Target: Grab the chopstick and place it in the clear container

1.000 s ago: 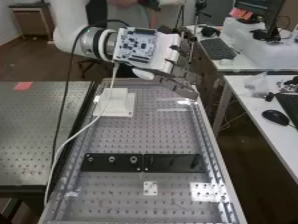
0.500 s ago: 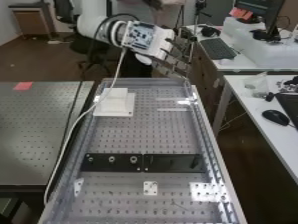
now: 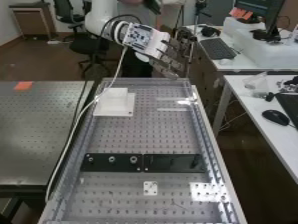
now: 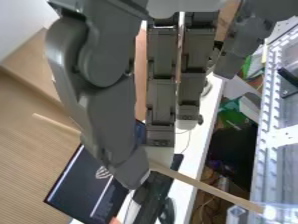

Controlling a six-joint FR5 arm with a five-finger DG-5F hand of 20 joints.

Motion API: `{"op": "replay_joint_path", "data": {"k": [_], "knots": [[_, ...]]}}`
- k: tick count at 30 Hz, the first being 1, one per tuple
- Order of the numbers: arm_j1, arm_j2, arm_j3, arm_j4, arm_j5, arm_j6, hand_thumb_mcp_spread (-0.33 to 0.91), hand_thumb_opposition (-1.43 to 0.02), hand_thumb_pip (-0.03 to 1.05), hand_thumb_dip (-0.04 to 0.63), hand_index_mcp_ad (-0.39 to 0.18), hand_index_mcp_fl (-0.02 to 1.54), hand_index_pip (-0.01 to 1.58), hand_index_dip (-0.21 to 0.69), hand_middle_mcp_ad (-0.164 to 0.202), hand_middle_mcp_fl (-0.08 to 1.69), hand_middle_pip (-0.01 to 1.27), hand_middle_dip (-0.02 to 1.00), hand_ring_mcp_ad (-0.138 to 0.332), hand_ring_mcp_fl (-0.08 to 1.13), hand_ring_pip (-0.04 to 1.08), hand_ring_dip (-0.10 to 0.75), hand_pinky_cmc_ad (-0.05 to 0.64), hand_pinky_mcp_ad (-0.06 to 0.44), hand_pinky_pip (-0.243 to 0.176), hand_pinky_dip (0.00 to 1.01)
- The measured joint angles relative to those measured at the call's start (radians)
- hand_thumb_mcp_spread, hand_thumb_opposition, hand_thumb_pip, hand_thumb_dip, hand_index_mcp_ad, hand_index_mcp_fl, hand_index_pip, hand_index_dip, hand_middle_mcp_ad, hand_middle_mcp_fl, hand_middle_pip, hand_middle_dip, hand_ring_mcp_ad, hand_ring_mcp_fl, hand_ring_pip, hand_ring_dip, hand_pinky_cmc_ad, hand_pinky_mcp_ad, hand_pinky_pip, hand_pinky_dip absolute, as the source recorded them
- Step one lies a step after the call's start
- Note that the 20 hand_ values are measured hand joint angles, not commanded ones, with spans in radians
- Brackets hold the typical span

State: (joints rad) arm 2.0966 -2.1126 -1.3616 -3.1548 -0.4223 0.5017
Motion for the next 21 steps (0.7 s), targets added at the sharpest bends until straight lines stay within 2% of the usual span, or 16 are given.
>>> {"op": "replay_joint_path", "data": {"k": [5, 6, 7, 10, 18, 21], "knots": [[0.008, -0.054, 0.049, -0.133, 0.003, 0.128, 0.61, -1.14, 0.50, 0.253, -0.173, 1.13, 0.73, 0.019, 0.066, 1.24, 0.47, 0.39, 0.051, 0.75, 0.11, 0.421, 0.389, 0.248, 0.003, 0.31], [0.010, -0.070, 0.063, -0.173, 0.003, 0.171, 0.61, -1.14, 0.50, 0.253, -0.173, 1.13, 0.73, 0.019, 0.066, 1.24, 0.47, 0.39, 0.051, 0.75, 0.12, 0.421, 0.389, 0.248, 0.003, 0.31], [0.010, -0.075, 0.067, -0.184, 0.003, 0.182, 0.61, -1.14, 0.50, 0.253, -0.173, 1.13, 0.73, 0.019, 0.066, 1.24, 0.47, 0.39, 0.051, 0.75, 0.12, 0.417, 0.391, 0.248, 0.003, 0.31], [0.014, -0.121, 0.101, -0.290, -0.005, 0.278, 0.61, -1.14, 0.50, 0.253, -0.173, 1.13, 0.73, 0.019, 0.066, 1.24, 0.47, 0.39, 0.049, 0.75, 0.12, 0.414, 0.387, 0.253, 0.002, 0.31], [0.013, -0.184, 0.167, -0.476, -0.050, 0.361, 0.60, -1.16, 0.50, 0.253, -0.173, 1.13, 0.73, 0.019, 0.066, 1.26, 0.47, 0.39, 0.051, 0.74, 0.13, 0.412, 0.389, 0.258, 0.000, 0.34], [0.010, -0.196, 0.182, -0.510, -0.066, 0.373, 0.59, -1.16, 0.50, 0.253, -0.173, 1.13, 0.73, 0.033, 0.066, 1.26, 0.47, 0.39, 0.051, 0.74, 0.15, 0.414, 0.391, 0.258, 0.000, 0.37]]}}
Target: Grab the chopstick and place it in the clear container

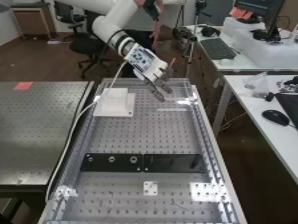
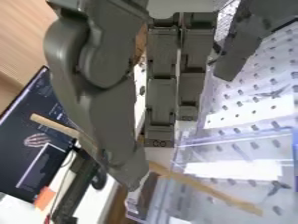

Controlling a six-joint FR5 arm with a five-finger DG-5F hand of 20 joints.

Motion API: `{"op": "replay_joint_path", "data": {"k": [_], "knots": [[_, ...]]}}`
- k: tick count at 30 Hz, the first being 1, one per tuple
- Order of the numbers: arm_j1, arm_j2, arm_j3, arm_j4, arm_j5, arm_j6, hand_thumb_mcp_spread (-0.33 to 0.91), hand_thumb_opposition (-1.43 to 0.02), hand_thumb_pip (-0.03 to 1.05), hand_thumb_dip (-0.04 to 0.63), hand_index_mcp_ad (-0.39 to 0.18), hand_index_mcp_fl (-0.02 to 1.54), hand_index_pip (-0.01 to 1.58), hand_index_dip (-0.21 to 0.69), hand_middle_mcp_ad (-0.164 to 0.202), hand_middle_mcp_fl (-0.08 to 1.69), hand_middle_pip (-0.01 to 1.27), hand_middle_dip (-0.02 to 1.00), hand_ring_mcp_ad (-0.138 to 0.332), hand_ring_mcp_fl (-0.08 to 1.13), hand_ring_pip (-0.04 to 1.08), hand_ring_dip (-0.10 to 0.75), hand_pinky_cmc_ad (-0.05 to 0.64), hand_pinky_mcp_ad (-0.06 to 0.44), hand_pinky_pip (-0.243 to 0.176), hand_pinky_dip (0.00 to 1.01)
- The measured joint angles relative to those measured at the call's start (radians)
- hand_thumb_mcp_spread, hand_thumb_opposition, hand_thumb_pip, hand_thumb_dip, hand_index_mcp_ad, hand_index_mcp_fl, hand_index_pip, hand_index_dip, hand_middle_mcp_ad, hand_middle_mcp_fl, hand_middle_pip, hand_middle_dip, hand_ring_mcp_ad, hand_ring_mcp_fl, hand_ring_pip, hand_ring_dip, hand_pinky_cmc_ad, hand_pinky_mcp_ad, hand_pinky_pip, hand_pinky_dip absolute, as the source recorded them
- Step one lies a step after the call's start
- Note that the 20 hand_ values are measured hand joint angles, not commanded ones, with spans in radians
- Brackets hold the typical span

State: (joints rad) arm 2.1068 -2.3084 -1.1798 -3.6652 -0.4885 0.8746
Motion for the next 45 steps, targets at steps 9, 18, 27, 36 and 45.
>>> {"op": "replay_joint_path", "data": {"k": [9, 18, 27, 36, 45], "knots": [[-0.005, -0.005, 0.015, 0.014, 0.002, -0.054, 0.59, -1.16, 0.50, 0.253, -0.173, 1.13, 0.73, 0.033, 0.063, 1.26, 0.47, 0.39, 0.052, 0.73, 0.16, 0.412, 0.387, 0.257, -0.012, 0.40], [-0.034, -0.044, 0.059, -0.004, -0.032, -0.083, 0.58, -1.16, 0.50, 0.253, -0.176, 1.13, 0.73, 0.033, 0.063, 1.25, 0.47, 0.39, 0.052, 0.72, 0.18, 0.412, 0.387, 0.257, -0.010, 0.43], [-0.058, -0.065, 0.078, -0.074, -0.051, -0.063, 0.57, -1.16, 0.50, 0.253, -0.176, 1.13, 0.73, 0.033, 0.063, 1.25, 0.48, 0.39, 0.052, 0.72, 0.18, 0.412, 0.387, 0.260, -0.012, 0.45], [-0.070, -0.098, 0.105, -0.172, -0.067, 0.011, 0.57, -1.17, 0.50, 0.253, -0.173, 1.13, 0.73, 0.033, 0.066, 1.26, 0.48, 0.39, 0.051, 0.71, 0.18, 0.412, 0.387, 0.260, -0.017, 0.45], [-0.072, -0.107, 0.119, -0.172, -0.070, 0.012, 0.57, -1.17, 0.50, 0.253, -0.173, 1.13, 0.73, 0.033, 0.066, 1.28, 0.48, 0.39, 0.051, 0.71, 0.20, 0.415, 0.387, 0.257, -0.024, 0.47]]}}
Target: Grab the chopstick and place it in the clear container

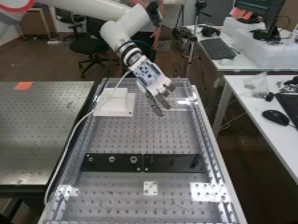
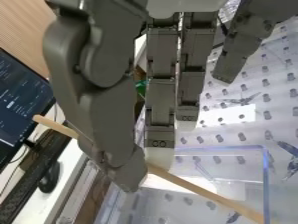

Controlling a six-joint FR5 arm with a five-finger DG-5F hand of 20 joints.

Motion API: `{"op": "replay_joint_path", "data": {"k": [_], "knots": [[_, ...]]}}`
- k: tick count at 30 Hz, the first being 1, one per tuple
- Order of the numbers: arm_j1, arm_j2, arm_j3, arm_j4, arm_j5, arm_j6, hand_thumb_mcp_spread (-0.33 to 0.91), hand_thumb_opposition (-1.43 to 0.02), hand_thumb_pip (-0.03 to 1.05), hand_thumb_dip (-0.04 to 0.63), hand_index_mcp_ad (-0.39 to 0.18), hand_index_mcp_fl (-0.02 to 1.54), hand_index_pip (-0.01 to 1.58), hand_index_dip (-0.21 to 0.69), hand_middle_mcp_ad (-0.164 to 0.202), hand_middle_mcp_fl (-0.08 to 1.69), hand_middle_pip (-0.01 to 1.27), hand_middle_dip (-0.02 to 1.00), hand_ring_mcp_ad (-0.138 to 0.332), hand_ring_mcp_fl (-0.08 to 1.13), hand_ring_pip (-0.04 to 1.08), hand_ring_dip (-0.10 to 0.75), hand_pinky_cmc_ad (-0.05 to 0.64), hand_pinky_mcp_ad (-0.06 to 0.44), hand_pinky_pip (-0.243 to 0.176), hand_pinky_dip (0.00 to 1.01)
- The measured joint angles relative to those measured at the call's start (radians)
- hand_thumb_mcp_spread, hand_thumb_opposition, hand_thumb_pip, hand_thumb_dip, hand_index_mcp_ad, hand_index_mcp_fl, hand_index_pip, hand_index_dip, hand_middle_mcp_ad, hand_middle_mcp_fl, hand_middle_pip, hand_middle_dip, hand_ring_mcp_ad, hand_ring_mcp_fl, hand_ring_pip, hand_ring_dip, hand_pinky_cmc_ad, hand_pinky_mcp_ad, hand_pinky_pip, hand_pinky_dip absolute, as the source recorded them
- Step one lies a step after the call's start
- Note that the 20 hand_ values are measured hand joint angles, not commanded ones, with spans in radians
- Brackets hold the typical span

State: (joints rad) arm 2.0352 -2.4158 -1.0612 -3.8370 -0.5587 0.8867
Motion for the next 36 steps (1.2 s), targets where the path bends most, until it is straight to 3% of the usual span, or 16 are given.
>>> {"op": "replay_joint_path", "data": {"k": [23, 30, 36], "knots": [[0.001, -0.022, 0.011, -0.002, -0.026, 0.002, 0.51, -1.22, 0.50, 0.250, -0.173, 1.16, 0.78, 0.033, 0.063, 1.31, 0.48, 0.36, 0.052, 0.66, 0.21, 0.387, 0.387, 0.260, -0.028, 0.57], [-0.002, -0.023, 0.017, 0.015, -0.050, -0.037, 0.50, -1.22, 0.50, 0.236, -0.173, 1.16, 0.80, 0.033, 0.066, 1.32, 0.53, 0.36, 0.051, 0.63, 0.21, 0.379, 0.387, 0.264, -0.028, 0.58], [-0.005, -0.023, 0.021, 0.034, -0.066, -0.073, 0.48, -1.23, 0.50, 0.220, -0.173, 1.10, 0.85, 0.033, 0.065, 1.28, 0.58, 0.36, 0.051, 0.52, 0.23, 0.349, 0.380, 0.278, -0.028, 0.63]]}}
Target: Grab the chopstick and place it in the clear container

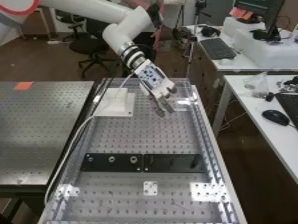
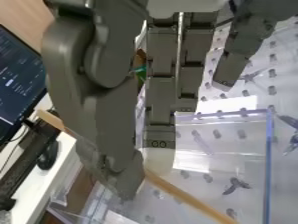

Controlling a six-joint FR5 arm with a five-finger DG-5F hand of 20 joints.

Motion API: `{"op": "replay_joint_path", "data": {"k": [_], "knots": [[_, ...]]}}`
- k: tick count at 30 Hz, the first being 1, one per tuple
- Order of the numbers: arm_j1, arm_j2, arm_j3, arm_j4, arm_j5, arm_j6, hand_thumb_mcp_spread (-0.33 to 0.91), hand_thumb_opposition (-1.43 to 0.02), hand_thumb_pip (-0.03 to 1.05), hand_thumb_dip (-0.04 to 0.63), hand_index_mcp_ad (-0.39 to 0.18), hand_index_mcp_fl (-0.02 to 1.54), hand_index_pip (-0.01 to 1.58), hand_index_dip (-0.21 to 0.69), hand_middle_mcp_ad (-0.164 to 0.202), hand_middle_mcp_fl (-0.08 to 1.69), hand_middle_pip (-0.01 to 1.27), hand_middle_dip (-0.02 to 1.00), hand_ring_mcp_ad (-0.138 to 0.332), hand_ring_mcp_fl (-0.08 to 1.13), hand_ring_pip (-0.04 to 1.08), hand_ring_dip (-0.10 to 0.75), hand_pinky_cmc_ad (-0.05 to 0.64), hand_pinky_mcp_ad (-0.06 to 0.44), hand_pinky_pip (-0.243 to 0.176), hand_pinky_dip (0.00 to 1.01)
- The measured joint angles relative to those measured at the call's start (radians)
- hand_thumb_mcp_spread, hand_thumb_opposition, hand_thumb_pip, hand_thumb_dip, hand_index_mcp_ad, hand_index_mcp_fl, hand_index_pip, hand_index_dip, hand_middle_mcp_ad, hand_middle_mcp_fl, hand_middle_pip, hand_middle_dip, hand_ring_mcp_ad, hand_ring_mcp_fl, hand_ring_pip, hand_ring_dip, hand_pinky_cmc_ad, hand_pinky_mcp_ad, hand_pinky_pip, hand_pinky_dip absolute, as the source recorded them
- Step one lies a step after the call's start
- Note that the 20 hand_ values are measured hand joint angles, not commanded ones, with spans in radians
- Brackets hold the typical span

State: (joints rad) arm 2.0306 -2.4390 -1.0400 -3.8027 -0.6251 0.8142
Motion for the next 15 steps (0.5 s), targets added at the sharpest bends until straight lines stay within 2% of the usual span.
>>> {"op": "replay_joint_path", "data": {"k": [1, 3, 6, 9, 15], "knots": [[-0.001, 0.000, 0.002, 0.003, -0.005, -0.008, 0.48, -1.19, 0.51, 0.223, -0.173, 1.07, 0.84, 0.033, 0.065, 1.24, 0.60, 0.36, 0.051, 0.49, 0.25, 0.351, 0.379, 0.278, -0.028, 0.65], [-0.001, 0.000, 0.005, 0.006, -0.008, -0.019, 0.47, -1.11, 0.64, 0.241, -0.176, 1.03, 0.83, 0.028, 0.065, 1.19, 0.61, 0.36, 0.051, 0.46, 0.26, 0.347, 0.379, 0.281, -0.037, 0.68], [-0.002, -0.001, 0.011, 0.007, -0.013, -0.030, 0.45, -0.99, 0.72, 0.286, -0.176, 0.97, 0.78, 0.024, 0.063, 1.11, 0.62, 0.36, 0.052, 0.40, 0.28, 0.318, 0.382, 0.281, -0.051, 0.70], [-0.003, -0.001, 0.012, 0.010, -0.016, -0.039, 0.46, -0.93, 0.73, 0.316, -0.176, 0.87, 0.76, 0.021, 0.065, 1.04, 0.62, 0.36, 0.051, 0.31, 0.31, 0.307, 0.367, 0.281, -0.058, 0.73], [0.000, 0.001, 0.010, 0.010, -0.012, -0.046, 0.41, -0.88, 0.77, 0.321, -0.176, 0.73, 0.76, -0.023, 0.031, 0.95, 0.63, 0.36, 0.087, 0.23, 0.32, 0.278, 0.367, 0.278, -0.075, 0.80]]}}
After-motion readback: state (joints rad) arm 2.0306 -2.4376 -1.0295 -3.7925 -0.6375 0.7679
